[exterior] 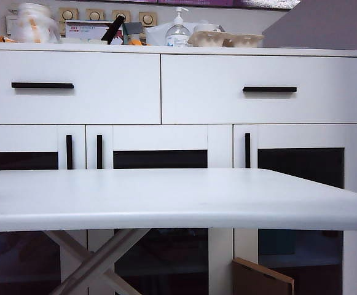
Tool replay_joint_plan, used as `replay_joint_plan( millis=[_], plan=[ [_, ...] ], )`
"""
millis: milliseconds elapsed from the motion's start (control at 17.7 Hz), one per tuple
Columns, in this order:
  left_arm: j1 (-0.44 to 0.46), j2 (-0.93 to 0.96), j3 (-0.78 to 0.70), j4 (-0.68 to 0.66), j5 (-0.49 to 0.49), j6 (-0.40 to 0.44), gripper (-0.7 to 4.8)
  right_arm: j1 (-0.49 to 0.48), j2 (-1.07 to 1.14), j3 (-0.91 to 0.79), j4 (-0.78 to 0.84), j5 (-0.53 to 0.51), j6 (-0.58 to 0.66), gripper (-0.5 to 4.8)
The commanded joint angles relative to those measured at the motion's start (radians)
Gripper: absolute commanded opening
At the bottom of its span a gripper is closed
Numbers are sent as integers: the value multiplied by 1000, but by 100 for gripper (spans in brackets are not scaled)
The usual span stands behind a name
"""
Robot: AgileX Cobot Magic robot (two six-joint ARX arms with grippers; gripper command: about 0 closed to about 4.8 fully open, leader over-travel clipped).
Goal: Pick up a can of beer from the white table, open the left drawer, place the beer inside the drawer, and finally close the drawer.
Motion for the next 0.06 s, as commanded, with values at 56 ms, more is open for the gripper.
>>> replay_joint_plan(
  millis=[56],
  plan=[
    [2, 1, 2, 6, 4, 0, -5, 0, -1, -3, 11, 1, 4, -5]
  ],
)
